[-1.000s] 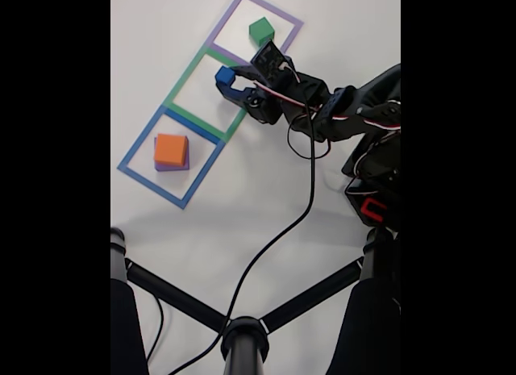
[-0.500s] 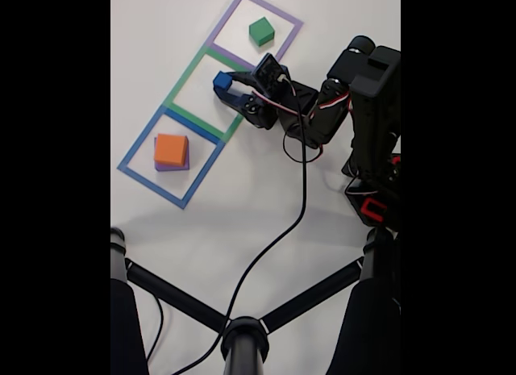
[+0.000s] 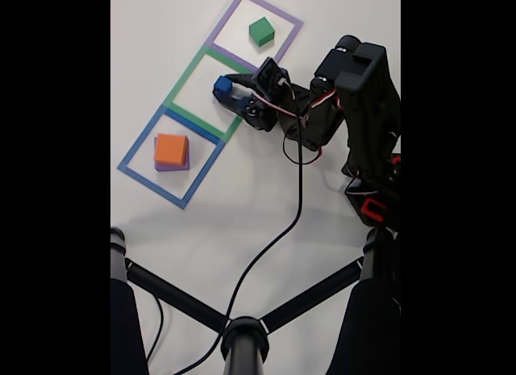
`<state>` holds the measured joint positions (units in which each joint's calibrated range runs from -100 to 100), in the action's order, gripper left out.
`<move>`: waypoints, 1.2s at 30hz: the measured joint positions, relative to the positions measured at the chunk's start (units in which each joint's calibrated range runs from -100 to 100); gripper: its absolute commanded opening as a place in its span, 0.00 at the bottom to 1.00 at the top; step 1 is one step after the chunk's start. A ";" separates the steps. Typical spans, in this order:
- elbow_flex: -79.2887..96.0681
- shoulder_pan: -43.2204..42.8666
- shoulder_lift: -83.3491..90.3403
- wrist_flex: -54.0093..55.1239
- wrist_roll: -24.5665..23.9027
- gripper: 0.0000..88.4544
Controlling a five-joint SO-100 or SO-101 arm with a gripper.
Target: Tower of hanoi
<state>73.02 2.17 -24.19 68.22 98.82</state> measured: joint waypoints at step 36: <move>-10.01 9.91 76.83 -104.33 0.99 0.00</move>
<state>63.01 12.08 52.64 -36.12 99.80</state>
